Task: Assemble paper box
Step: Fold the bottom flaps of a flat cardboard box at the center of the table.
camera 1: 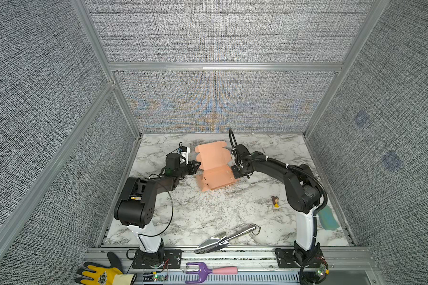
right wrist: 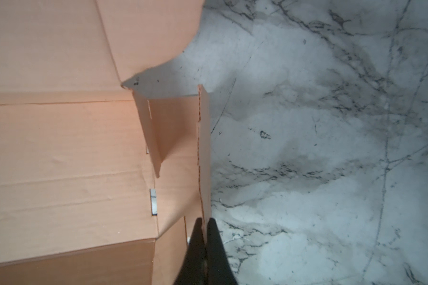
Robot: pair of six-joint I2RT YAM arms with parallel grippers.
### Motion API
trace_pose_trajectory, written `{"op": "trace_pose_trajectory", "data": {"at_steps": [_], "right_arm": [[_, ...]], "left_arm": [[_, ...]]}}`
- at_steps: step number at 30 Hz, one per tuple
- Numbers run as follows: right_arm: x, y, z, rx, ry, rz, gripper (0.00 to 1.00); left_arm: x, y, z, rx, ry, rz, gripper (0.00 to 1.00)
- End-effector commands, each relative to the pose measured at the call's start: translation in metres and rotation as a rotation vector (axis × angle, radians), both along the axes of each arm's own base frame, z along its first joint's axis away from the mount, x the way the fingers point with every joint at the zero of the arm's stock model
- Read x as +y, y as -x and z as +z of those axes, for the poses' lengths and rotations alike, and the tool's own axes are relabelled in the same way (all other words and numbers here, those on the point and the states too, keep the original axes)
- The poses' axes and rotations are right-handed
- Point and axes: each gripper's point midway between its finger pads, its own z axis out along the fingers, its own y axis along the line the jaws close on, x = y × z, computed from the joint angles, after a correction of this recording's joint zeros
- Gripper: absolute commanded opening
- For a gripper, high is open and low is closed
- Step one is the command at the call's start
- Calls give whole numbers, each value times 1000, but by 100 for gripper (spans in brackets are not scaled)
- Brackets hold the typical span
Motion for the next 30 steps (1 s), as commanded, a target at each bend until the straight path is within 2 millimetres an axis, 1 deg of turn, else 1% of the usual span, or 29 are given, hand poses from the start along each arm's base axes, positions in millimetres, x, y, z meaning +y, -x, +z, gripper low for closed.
{"op": "trace_pose_trajectory", "data": {"at_steps": [1,4,9,12,18,21,25,28,30], "right_arm": [[11,-7,5,-15,-63,-9,0],[13,-9,7,-13,-79,-12,0],[16,-9,11,-19,-99,-2,0],[23,-7,15,-20,-146,18,9],[38,6,22,1,-256,64,23],[42,13,25,10,-300,74,26],[38,16,29,-3,-309,63,27],[30,18,43,-48,-347,42,28],[21,20,52,-76,-391,17,32]], "left_arm": [[-3,9,-5,-53,-83,-24,0],[-1,14,-9,-59,-117,-19,0],[4,19,-6,-82,-131,-1,0],[5,19,-6,-83,-137,8,0],[6,18,-8,-76,-138,19,0],[7,17,-9,-70,-132,24,0],[8,17,-12,-59,-134,35,0],[8,16,-14,-52,-139,35,0],[9,14,-14,-51,-138,38,0]]}}
